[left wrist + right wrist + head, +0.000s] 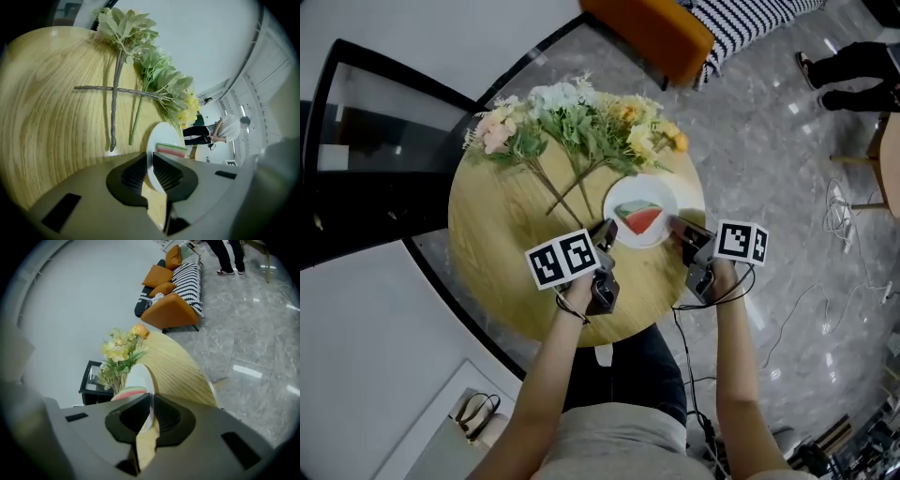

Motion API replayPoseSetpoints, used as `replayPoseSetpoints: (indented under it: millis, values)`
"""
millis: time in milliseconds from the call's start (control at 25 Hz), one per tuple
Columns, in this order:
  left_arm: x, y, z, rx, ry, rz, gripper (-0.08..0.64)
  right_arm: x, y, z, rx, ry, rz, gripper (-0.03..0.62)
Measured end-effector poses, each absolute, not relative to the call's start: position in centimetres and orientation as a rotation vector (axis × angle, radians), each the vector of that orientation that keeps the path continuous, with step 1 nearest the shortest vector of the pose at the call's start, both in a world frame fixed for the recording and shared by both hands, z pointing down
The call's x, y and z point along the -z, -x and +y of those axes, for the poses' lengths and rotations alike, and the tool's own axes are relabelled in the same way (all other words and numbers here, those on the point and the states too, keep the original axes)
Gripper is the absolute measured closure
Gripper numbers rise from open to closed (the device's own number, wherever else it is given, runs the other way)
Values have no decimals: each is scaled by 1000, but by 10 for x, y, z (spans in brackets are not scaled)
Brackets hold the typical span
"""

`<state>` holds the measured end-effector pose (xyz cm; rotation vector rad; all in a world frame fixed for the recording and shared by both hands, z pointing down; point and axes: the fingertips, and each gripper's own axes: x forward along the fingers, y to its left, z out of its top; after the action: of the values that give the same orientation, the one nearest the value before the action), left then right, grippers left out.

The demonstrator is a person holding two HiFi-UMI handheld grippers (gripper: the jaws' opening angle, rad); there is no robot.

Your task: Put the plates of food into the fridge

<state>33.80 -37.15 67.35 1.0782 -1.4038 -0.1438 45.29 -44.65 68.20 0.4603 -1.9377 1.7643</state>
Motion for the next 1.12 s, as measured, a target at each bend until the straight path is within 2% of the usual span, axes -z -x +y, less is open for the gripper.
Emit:
replayPoseSetpoints:
  millis: [720, 1120]
  values:
    - [-656, -343, -330, 270, -1038, -1395, 521, -658, -457, -411, -1723, -515, -1985, 560]
    - [-612, -303, -283, 459, -997, -1486, 526, -614, -404, -379, -1611, -333, -2030, 560]
